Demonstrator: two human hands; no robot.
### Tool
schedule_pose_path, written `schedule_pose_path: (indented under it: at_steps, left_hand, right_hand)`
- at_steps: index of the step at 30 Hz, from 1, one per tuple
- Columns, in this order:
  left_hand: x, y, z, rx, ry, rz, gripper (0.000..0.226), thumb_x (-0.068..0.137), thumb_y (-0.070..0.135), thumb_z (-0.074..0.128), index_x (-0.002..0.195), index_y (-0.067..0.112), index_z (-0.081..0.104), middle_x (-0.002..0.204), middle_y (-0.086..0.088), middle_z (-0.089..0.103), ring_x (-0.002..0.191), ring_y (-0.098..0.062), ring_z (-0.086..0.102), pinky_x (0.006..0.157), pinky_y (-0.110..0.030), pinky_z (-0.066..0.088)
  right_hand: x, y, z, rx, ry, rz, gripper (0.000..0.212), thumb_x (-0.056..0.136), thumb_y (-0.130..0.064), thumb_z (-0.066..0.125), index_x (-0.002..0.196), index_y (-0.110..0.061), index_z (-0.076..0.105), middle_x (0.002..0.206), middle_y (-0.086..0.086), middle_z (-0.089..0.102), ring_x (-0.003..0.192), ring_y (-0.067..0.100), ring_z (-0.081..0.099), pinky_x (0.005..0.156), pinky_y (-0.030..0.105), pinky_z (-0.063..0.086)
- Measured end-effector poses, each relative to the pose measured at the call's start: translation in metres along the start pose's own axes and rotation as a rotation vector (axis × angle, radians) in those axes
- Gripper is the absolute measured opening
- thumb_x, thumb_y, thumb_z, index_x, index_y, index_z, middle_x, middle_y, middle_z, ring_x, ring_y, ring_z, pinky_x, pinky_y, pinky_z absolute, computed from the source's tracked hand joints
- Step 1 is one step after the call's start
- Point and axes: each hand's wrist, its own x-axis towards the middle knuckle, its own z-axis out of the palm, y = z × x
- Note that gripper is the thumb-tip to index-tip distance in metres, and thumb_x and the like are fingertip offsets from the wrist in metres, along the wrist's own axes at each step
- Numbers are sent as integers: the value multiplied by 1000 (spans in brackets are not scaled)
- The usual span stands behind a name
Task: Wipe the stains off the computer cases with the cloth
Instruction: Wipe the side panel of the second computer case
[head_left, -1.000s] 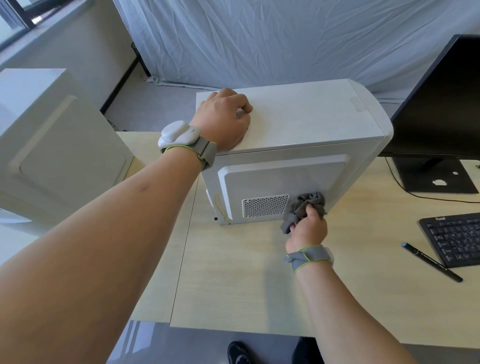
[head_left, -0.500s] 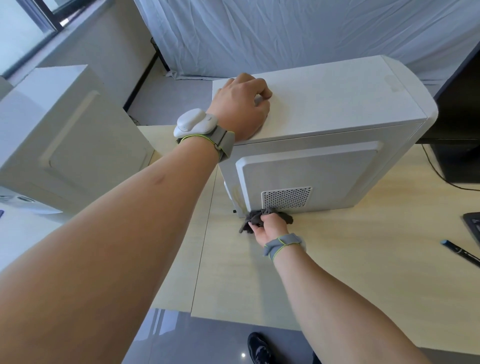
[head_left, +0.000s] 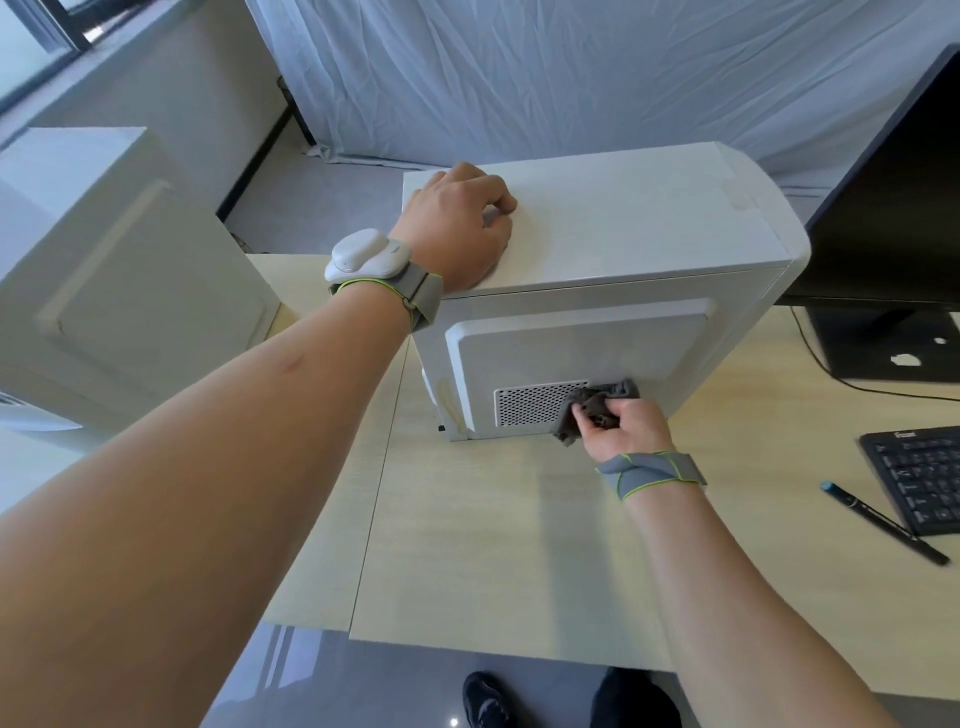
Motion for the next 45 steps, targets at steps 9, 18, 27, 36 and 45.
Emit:
schedule_pose_path:
  at_steps: [9,18,27,36,45]
  left_hand:
    - [0,2,-1,0,3,-2,27,96,31,51,115,26,70,130,2,57,123,-23,49,99,-33,39]
    - [1,-1,-2,2,6,-2,27,96,32,52,115,28,70,129,4,57,122,-22,49,99,-32,38]
    - [1,-1,1,3,4,4,27,94,31,51,113,26,70,128,2,58,121,-24,50,99,-34,39]
    - [-1,0,-1,-8,-21,-12,27,95,30,52,114,27,70,129,3,58,123,-24,49,99,-35,38]
    - [1,-2,-3,-58,-24,-24,27,94,33,55,114,29,72,130,4,59,123,-23,49,105,-40,40]
  right_hand:
    - [24,34,-13,-324,206,-253,49,100,-33,53,138,-2,54,140,17,58,116,18,64,107,32,47]
    - [25,88,0,-168,-44,64,22,102,3,41,115,-7,55,149,18,48,132,36,50,98,51,49]
    - [-46,-31,34,-231,-3,-204,28,102,-10,45,84,-11,66,62,10,72,98,30,65,88,44,60]
    - [-95,79,87,-259,-158,-406,20,79,-5,63,94,-11,51,89,18,54,80,26,56,84,54,54]
    - [-94,56,66,-1163,-185,-1415,22,81,-12,71,90,-13,51,84,3,56,74,18,54,61,31,46]
